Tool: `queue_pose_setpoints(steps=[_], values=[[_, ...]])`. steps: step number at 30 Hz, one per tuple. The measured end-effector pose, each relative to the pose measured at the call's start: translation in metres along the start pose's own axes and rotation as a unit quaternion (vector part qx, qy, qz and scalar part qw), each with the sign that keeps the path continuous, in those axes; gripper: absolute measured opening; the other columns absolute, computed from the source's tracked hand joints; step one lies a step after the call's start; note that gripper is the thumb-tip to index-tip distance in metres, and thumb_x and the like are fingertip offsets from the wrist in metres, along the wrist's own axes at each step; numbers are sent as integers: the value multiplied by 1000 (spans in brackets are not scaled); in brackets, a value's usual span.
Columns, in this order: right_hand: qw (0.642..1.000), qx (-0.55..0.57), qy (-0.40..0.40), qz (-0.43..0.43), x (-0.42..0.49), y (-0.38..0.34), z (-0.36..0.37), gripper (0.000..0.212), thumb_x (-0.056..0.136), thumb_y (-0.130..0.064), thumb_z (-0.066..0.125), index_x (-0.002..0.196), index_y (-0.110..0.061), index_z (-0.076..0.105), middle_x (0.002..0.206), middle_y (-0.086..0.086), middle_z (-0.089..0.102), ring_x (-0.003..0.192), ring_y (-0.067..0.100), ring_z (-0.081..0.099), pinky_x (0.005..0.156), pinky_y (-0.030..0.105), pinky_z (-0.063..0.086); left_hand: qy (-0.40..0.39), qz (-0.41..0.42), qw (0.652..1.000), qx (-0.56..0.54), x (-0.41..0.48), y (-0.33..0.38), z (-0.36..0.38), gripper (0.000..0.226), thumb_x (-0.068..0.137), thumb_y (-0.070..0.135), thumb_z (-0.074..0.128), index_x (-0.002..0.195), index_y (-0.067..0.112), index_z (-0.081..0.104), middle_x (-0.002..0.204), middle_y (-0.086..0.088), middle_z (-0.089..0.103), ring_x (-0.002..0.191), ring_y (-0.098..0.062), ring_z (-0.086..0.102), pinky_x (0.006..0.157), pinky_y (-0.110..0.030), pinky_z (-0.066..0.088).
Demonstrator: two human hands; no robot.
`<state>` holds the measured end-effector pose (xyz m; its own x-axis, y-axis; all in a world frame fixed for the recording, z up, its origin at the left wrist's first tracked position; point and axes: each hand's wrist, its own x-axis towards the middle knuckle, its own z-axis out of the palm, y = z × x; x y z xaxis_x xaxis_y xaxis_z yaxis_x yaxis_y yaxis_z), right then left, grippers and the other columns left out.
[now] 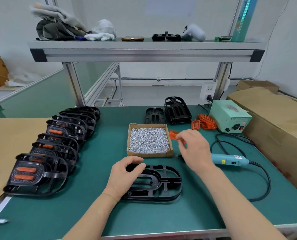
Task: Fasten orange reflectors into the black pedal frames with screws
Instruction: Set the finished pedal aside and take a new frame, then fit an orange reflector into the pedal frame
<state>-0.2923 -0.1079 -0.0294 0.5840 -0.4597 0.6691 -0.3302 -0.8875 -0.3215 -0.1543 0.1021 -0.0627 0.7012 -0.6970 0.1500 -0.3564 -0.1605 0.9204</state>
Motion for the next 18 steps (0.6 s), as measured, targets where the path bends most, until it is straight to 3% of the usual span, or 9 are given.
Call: queue_pose_setpoints(steps=[2, 5, 9, 13, 18], values=[[998, 20, 31, -59, -15, -17, 0, 17, 80, 4, 73, 88, -11, 70, 86, 1, 67, 82, 24, 59, 75, 37, 50, 13, 11, 1000, 12, -3, 2, 1, 22, 81, 25, 79, 100, 35, 73, 104, 17, 71, 107, 1, 61, 101, -27, 47], [990, 43, 59, -117, -34, -34, 1, 21, 79, 7, 71, 90, -11, 71, 88, 0, 67, 81, 23, 57, 73, 36, 48, 30, 81, 995, 40, -8, 13, 3, 46, 76, 34, 81, 116, 47, 62, 110, 29, 63, 118, 4, 51, 101, -9, 35], [984, 60, 51, -160, -54, -51, 1, 15, 87, 0, 67, 93, -12, 73, 92, -1, 69, 83, 25, 59, 75, 38, 49, 3, 113, 993, 22, -11, 23, 2, 66, 74, 30, 81, 133, 42, 53, 117, 35, 59, 123, -2, 49, 102, -6, 30], [981, 81, 40, -172, -66, -59, 2, 14, 96, -10, 62, 93, -11, 76, 95, -2, 71, 84, 26, 61, 77, 39, 50, -19, 98, 995, 19, -12, 26, -4, 60, 76, 20, 84, 121, 50, 58, 114, 32, 61, 121, 0, 52, 105, -12, 35], [981, 119, 43, -145, -76, -61, 9, 11, 92, -3, 69, 94, -10, 76, 96, -2, 71, 85, 25, 60, 78, 38, 51, -38, 71, 996, 35, -15, 25, -6, 50, 77, 24, 84, 115, 48, 62, 117, 17, 63, 116, 5, 53, 104, -14, 37]])
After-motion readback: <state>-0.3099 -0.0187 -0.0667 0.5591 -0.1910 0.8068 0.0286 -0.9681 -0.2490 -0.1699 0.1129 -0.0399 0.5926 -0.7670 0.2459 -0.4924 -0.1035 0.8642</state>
